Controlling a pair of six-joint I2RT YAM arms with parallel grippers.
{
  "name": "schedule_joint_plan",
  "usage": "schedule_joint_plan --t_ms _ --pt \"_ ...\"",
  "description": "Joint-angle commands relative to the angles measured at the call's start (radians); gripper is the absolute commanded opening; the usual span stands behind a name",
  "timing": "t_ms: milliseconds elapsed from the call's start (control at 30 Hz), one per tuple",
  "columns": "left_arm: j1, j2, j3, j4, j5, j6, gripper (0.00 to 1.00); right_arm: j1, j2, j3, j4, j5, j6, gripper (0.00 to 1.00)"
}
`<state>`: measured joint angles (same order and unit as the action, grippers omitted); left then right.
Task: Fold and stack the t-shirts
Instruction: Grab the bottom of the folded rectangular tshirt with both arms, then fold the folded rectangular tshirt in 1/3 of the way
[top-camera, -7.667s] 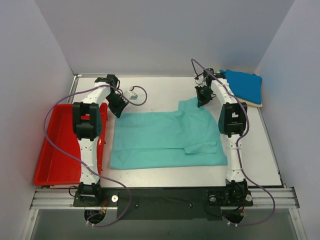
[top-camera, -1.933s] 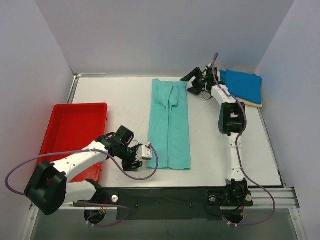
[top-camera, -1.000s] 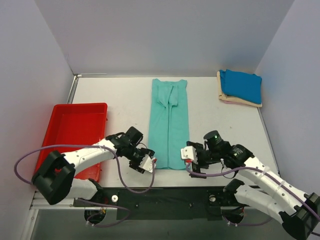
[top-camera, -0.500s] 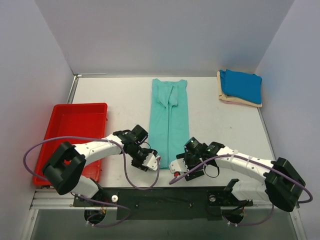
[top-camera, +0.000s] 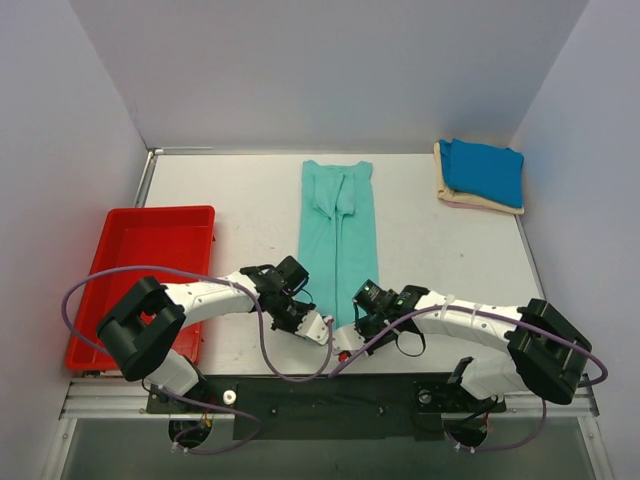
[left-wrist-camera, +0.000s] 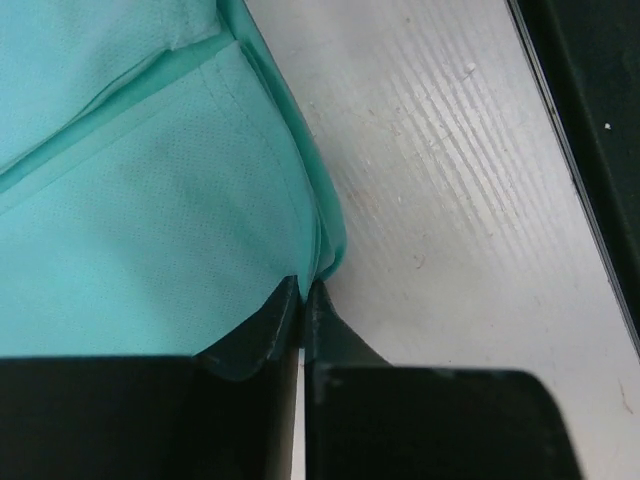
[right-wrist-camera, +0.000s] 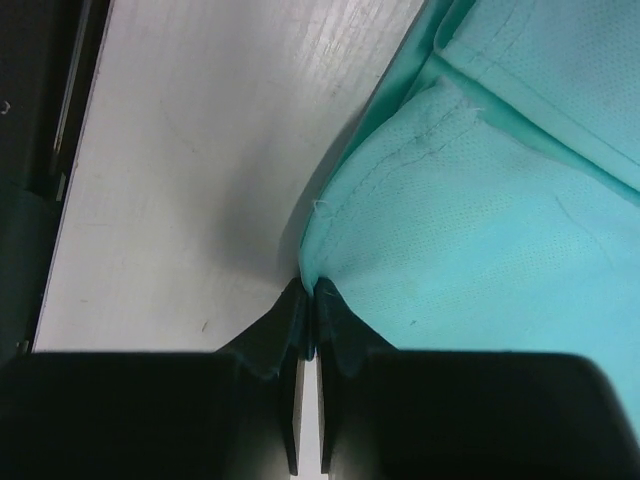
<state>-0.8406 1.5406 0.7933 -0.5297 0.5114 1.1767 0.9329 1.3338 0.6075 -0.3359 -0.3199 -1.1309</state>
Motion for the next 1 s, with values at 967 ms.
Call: schedule_joint_plan --t_ms 967 --pt "0.383 -0.021 0.337 -0.061 0.193 -0.373 0.0 -0.321 0.155 0.397 -0.026 -0.035 0.215 0.0"
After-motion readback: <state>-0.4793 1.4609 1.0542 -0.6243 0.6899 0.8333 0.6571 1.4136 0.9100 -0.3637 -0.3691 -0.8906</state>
